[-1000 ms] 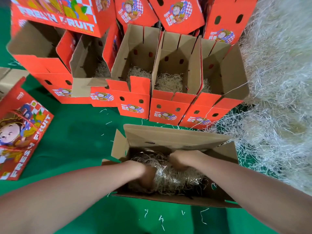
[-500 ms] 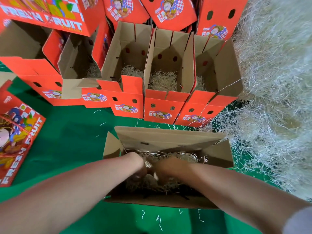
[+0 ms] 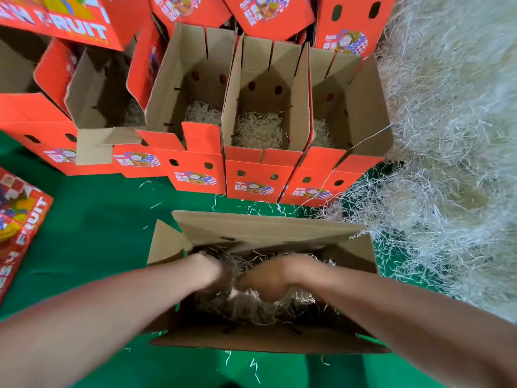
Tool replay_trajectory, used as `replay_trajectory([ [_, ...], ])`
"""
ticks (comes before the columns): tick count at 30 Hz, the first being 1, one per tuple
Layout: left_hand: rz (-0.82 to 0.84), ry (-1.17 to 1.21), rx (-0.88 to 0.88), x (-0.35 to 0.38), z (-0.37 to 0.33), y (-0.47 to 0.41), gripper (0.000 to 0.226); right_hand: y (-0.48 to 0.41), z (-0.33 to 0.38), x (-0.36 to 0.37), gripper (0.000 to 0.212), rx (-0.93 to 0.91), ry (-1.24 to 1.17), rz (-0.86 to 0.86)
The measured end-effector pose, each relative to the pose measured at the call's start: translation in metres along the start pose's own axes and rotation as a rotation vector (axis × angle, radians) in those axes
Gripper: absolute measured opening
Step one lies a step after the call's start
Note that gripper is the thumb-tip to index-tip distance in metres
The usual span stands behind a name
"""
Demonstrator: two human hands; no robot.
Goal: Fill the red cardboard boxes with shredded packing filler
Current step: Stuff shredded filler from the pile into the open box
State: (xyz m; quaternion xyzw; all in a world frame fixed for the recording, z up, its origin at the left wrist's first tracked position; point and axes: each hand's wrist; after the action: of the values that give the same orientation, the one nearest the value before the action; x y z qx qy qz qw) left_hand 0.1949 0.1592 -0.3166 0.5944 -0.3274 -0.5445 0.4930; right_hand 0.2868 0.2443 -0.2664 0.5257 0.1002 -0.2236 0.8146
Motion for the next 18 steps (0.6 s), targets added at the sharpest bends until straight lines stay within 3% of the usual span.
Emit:
replay_trajectory([
  [3,-0.230,-0.033,0.080,-0.017,-0.013,0.008,0.023,0.021,-0.008,-0.012,0.036,0.158,0.184,-0.047],
  [6,-0.364,-0.209,0.268,-0.026,-0.031,0.007,0.046,0.023,-0.020,0.001,0.029,0.252,0.398,0.225],
  [8,-0.238,-0.234,0.347,-0.026,-0.047,0.004,0.052,0.017,-0.029,0.011,0.034,0.243,0.376,0.270],
  [10,-0.109,-0.292,0.277,-0.012,-0.047,-0.010,0.037,0.004,-0.038,0.020,0.040,0.248,0.303,0.274],
  [13,-0.159,-0.390,0.245,0.002,-0.028,-0.030,0.038,-0.007,-0.043,0.034,0.054,0.213,0.268,0.327],
  [16,-0.014,-0.466,0.268,-0.006,-0.027,-0.030,0.035,-0.009,-0.049,0.047,0.061,0.205,0.337,0.410],
  [18,-0.123,-0.427,0.262,-0.018,-0.037,-0.022,0.031,-0.006,-0.049,0.045,0.060,0.199,0.366,0.358],
])
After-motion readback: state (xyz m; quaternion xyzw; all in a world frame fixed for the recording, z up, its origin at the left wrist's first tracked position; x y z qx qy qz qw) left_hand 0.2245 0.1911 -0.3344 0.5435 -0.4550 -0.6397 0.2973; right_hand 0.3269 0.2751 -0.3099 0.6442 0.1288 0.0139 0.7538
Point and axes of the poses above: each hand's wrist, its own y-axis away from the middle knuckle, its own x-axis out of the palm, z = x × y, and after that the axes turned 6 degrees about -x, right-handed
